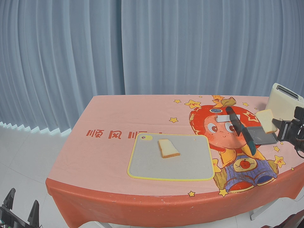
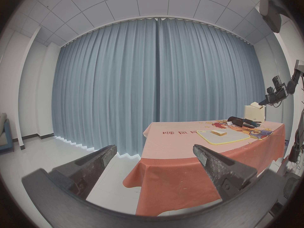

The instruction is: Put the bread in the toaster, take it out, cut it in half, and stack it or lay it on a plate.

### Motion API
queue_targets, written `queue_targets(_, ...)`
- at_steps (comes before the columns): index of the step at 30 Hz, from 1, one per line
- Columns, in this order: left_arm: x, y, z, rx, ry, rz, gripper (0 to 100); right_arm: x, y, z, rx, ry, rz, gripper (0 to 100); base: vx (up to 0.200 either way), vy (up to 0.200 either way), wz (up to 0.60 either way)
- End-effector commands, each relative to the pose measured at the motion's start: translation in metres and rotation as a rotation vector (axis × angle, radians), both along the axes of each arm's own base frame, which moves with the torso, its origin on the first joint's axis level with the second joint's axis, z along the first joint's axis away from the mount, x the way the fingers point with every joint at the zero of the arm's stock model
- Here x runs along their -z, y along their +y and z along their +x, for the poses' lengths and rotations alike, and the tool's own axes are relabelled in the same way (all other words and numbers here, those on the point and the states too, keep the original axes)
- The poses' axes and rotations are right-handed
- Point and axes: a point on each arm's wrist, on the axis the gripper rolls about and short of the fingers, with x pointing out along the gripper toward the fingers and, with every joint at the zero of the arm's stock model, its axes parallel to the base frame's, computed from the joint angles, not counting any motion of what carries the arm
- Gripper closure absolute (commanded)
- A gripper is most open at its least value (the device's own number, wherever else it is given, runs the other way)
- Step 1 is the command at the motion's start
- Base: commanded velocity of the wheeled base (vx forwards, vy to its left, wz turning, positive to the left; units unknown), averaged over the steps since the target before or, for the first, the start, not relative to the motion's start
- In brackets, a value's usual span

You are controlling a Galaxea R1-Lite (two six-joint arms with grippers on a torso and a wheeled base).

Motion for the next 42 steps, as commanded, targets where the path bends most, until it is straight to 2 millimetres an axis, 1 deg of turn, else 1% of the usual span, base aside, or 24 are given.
queue_targets(1,0.005,0.000,0.001,-0.002,0.019,0.000,0,0.004,-0.006,0.008,0.025,0.025,0.003,100,0.000,0.000,0.00)
queue_targets(7,0.005,0.000,0.001,0.000,0.019,0.000,0,0.008,-0.013,0.017,0.031,0.051,0.017,100,0.000,0.000,0.00)
queue_targets(14,0.005,0.000,0.001,0.000,0.019,0.000,0,0.014,-0.013,0.024,0.027,0.082,0.018,100,0.000,0.000,0.00)
queue_targets(24,0.005,0.000,0.001,0.000,0.019,0.000,0,0.020,-0.016,0.037,0.038,0.055,0.021,100,0.000,0.000,0.00)
queue_targets(42,0.005,0.000,0.001,-0.002,0.019,0.000,0,0.027,-0.014,0.037,0.025,0.080,0.017,100,0.000,0.000,0.00)
